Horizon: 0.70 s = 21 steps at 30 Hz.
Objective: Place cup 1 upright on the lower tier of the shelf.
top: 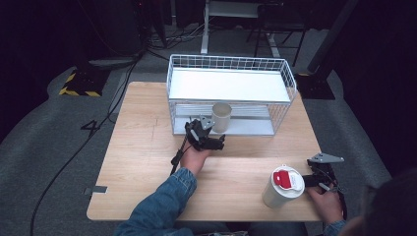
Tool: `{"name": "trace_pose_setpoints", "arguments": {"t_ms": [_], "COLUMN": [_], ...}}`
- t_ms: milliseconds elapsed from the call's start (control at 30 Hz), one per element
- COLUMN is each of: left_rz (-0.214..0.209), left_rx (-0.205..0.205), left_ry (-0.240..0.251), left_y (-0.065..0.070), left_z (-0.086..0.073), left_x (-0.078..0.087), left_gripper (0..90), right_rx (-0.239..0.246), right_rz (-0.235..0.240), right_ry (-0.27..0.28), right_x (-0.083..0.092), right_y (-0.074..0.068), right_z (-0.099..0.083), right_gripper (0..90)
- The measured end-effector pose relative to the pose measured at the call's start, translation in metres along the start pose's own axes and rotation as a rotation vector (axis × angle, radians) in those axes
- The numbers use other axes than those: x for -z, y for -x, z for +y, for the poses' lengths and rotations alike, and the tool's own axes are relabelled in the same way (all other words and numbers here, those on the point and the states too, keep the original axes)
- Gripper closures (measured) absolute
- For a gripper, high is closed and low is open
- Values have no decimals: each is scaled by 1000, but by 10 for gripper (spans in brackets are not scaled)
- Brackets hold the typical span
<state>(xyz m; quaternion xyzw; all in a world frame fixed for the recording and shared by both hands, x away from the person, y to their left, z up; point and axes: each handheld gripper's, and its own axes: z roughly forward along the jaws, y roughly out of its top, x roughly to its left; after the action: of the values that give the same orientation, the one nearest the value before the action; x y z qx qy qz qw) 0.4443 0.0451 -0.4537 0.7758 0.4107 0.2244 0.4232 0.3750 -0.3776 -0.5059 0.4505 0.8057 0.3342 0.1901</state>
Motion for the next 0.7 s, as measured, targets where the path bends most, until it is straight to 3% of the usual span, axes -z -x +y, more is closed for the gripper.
{"name": "trace_pose_setpoints", "arguments": {"t_ms": [33, 167, 300, 467, 567, 667, 700], "left_rz": [0, 5, 4, -33, -55, -69, -69], "left_rx": [0, -10, -11, -14, -25, -81, -81], "left_ry": [0, 52, 70, 69, 58, 38, 38], "left_y": [0, 6, 8, 7, 7, 7, 7], "left_z": [0, -5, -12, -27, -31, -38, -38], "left_x": [0, 32, 51, 84, 94, 112, 112], "left_gripper": [0, 0, 0, 0, 0, 0, 0], "right_rx": [0, 0, 0, 2, -5, -9, -9], "right_rz": [0, 0, 0, 0, -2, -5, -5], "right_ry": [0, -1, -2, 0, 1, 1, 1], "right_x": [0, 0, 0, 0, 0, 1, 1], "right_y": [0, 0, 0, 0, -1, -2, -2], "right_z": [0, 0, 0, 0, 0, -1, -1], "right_gripper": [7, 6, 7, 6, 6, 6, 6]}}
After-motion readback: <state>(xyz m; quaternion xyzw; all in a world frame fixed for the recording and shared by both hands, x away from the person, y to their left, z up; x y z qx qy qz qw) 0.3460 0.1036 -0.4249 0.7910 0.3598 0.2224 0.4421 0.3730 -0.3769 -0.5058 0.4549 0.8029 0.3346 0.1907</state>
